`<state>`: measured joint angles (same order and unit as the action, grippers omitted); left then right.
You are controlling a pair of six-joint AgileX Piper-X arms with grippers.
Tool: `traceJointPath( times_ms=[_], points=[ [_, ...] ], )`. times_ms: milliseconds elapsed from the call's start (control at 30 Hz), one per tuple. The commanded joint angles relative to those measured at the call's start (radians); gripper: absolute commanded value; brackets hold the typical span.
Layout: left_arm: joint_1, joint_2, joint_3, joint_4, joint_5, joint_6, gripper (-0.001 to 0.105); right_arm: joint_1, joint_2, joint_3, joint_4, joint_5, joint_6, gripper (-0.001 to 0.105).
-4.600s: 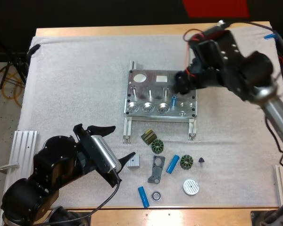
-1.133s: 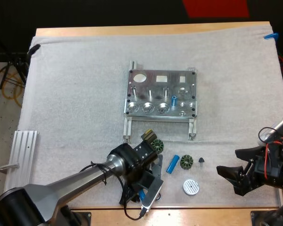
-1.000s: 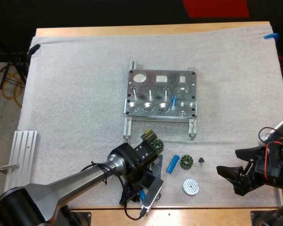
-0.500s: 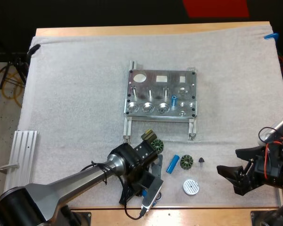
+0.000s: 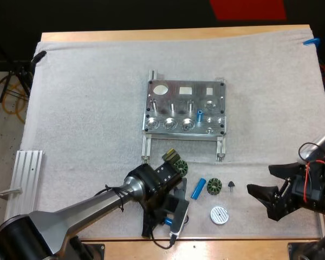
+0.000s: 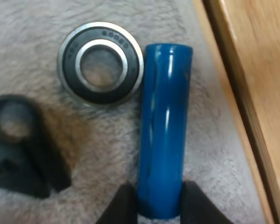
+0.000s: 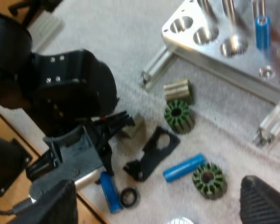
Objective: Load cells from left to right
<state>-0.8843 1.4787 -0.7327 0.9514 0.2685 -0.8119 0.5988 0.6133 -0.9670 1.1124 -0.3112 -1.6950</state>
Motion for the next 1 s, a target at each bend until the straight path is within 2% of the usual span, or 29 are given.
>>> traceJointPath(
  times_ms=[0,100,200,433,633,733,967],
  points=[
    [-0.003,0.004,-0.040,0.036,-0.030,-0.064,0.000,0.000,0.000,-0.002,-0.029,0.001,0.030,0.070],
    [-0.002,-0.007,-0.103,0.100,-0.034,-0.105,0.000,0.000,0.011,-0.002,-0.035,0.001,0.101,0.070],
    [-0.002,-0.053,-0.136,0.108,-0.034,-0.113,0.000,0.000,0.040,-0.002,-0.035,0.001,0.134,0.070],
    [-0.002,-0.229,-0.152,0.105,-0.095,-0.160,0.000,0.000,0.113,-0.002,-0.044,0.001,0.151,0.070],
    [0.012,-0.403,-0.152,0.107,-0.141,-0.227,0.000,0.000,0.176,-0.002,-0.115,-0.014,0.154,0.070],
    [0.045,-0.475,-0.152,0.102,-0.141,-0.270,0.000,0.000,0.201,-0.002,-0.155,-0.061,0.171,0.070],
    [0.145,-0.598,-0.152,0.061,-0.135,-0.292,0.000,0.000,0.297,-0.002,-0.275,-0.303,0.223,0.070]
  ],
)
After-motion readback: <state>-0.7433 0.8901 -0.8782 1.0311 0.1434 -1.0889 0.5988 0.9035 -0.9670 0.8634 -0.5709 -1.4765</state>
